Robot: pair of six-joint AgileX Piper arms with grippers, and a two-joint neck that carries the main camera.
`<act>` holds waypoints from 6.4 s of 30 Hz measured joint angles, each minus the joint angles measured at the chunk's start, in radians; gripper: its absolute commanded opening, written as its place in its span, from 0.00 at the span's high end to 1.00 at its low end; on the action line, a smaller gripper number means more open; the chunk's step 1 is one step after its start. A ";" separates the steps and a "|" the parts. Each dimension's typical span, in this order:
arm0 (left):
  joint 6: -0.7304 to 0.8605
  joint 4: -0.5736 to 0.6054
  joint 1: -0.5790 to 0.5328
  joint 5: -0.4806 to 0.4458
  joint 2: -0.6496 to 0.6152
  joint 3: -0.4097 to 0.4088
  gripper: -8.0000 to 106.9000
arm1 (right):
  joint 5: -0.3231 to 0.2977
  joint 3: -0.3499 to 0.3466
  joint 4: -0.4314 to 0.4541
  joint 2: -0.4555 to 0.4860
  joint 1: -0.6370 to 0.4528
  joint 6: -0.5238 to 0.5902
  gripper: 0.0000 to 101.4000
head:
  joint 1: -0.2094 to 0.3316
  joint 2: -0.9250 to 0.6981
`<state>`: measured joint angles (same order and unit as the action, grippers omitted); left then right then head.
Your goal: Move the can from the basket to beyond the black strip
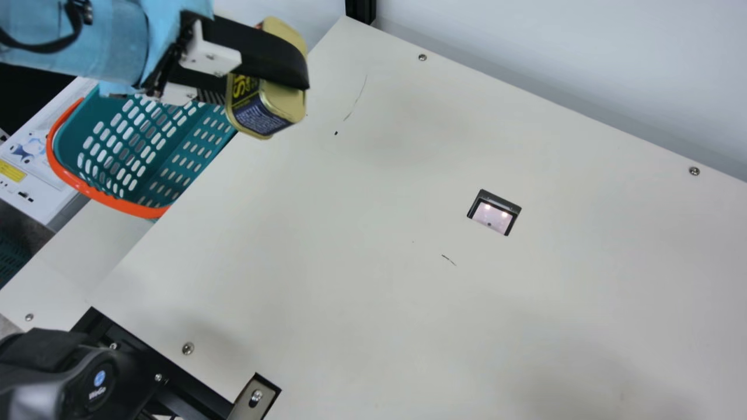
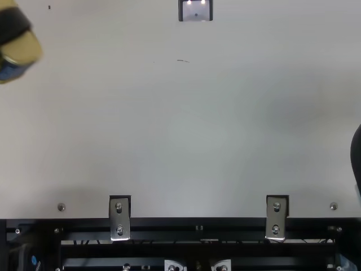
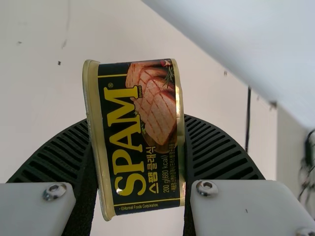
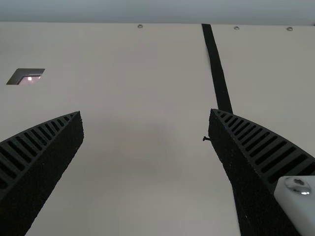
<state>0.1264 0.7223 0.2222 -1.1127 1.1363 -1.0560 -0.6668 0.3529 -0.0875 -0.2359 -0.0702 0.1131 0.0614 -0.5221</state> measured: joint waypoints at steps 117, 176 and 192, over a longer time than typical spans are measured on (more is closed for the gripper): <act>0.923 -0.220 -0.798 0.127 0.381 -0.044 0.15 | 0.000 0.000 -0.002 0.000 0.000 0.000 0.00 | -0.138 0.461; 0.676 0.176 -0.041 0.755 -0.433 0.630 0.15 | -0.331 0.492 -0.946 -1.245 -0.407 1.339 0.00 | -0.138 0.461; 0.676 0.176 -0.041 0.756 -0.433 0.630 0.15 | -0.509 0.438 -0.940 -1.423 -0.347 1.685 0.00 | -0.138 0.461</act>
<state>0.8025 0.8985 0.1807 -0.3563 0.7029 -0.4264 -1.1761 0.7908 -1.0271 -1.6590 -0.4174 1.7983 -0.0768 -0.0614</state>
